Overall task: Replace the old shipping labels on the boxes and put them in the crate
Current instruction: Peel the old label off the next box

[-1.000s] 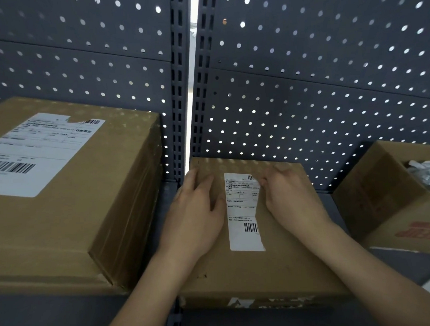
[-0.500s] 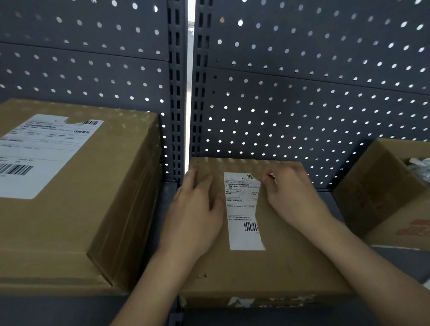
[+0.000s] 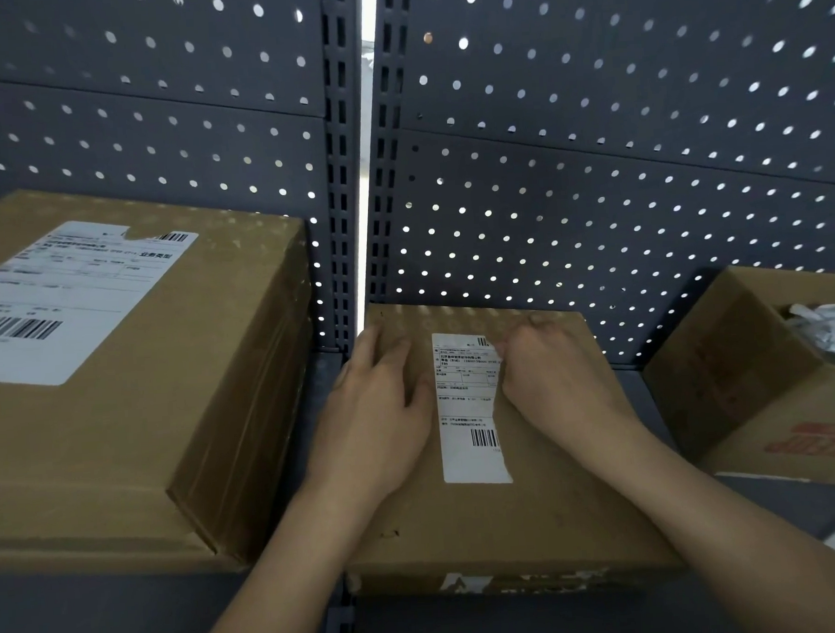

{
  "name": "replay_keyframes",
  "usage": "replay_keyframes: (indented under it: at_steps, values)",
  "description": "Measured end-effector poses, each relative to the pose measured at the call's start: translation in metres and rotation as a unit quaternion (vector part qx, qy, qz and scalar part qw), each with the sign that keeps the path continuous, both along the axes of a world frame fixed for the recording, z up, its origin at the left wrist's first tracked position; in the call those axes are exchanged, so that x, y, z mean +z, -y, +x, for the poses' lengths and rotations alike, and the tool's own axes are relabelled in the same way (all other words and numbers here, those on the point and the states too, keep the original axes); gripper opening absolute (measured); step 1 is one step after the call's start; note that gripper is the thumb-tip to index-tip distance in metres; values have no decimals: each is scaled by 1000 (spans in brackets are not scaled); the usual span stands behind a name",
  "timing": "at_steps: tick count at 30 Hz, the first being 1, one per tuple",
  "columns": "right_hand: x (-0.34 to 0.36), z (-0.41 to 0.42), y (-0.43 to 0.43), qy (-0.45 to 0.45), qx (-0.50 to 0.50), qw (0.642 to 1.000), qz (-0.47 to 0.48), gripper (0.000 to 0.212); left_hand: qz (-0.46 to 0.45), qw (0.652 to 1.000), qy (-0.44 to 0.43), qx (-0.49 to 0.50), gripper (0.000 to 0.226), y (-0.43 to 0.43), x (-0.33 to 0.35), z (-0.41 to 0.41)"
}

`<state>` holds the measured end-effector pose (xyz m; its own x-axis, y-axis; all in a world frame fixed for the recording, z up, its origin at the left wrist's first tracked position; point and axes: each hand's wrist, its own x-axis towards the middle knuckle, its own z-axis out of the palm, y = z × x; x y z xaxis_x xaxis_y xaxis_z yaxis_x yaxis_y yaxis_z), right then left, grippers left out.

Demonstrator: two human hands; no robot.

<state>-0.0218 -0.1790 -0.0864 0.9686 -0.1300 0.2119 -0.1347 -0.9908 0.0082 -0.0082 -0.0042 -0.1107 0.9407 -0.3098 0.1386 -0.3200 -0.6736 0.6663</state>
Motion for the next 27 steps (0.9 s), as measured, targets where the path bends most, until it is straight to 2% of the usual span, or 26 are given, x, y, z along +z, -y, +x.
replay_keyframes:
  at_steps: [3,7,10,16,19,24,27]
  values:
    - [0,-2,1,1,16,1000,2,25,-2,1000,-1,0,51,0,0,0]
    - [-6,-2,17,68,6,989,130,20,-1,1000,-6,0,53,-1,-1,1]
    - [-5,-5,22,83,-5,983,166,21,1,1000,-7,2,54,-1,-2,1]
    - [-6,-1,13,43,19,995,93,20,1,1000,-7,1,53,0,0,0]
    - [-2,0,4,0,12,1000,15,29,3,1000,-5,0,52,0,1,0]
    - [8,-4,-13,-36,20,994,-99,27,5,1000,1,2,51,0,0,0]
    - [8,-4,-15,-33,11,993,-109,26,13,1000,0,2,53,0,-1,1]
